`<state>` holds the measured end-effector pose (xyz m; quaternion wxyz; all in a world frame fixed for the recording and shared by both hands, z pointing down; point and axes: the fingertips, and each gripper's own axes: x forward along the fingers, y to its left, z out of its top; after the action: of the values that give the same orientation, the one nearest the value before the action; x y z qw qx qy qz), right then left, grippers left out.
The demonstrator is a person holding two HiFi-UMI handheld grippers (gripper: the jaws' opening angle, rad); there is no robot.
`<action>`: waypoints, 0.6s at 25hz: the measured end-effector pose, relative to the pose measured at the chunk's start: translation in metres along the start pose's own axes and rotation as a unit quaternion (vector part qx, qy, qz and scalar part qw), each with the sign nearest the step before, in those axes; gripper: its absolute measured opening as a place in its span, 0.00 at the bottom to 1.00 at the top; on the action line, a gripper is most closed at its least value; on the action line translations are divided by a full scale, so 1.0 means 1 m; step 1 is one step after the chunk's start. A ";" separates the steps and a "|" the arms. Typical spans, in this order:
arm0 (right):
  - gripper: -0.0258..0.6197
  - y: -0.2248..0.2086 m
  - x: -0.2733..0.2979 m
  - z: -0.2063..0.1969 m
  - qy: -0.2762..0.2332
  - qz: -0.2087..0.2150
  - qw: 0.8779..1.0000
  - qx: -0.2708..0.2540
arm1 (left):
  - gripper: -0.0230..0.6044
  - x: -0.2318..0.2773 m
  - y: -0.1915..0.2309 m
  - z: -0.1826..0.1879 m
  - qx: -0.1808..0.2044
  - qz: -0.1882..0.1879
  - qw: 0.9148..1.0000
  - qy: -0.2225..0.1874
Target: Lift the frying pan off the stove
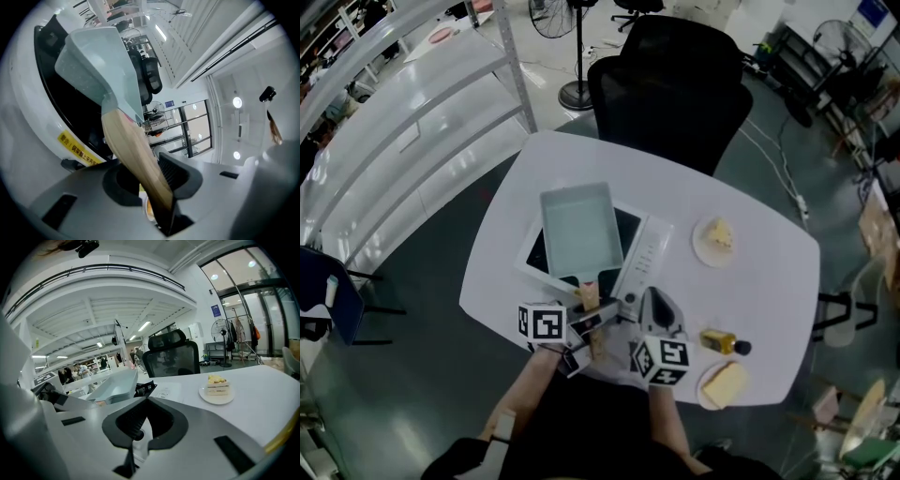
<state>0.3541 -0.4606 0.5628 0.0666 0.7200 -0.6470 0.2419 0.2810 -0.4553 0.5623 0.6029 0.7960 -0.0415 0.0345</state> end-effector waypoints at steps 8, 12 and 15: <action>0.05 0.004 -0.003 0.004 -0.003 0.003 1.000 -0.007 | 0.21 -0.007 -0.008 0.006 0.026 0.006 1.000 0.000; 0.05 0.011 -0.004 0.007 -0.009 0.007 1.000 -0.012 | 0.21 -0.016 -0.006 0.010 0.050 0.026 0.998 0.010; 0.05 0.016 -0.006 0.010 -0.012 0.012 1.000 -0.017 | 0.21 -0.021 -0.010 0.009 0.059 0.028 0.998 0.014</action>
<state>0.3407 -0.4618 0.5481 0.0686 0.7137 -0.6605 0.2231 0.2615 -0.4608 0.5478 0.5545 0.8280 -0.0530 0.0649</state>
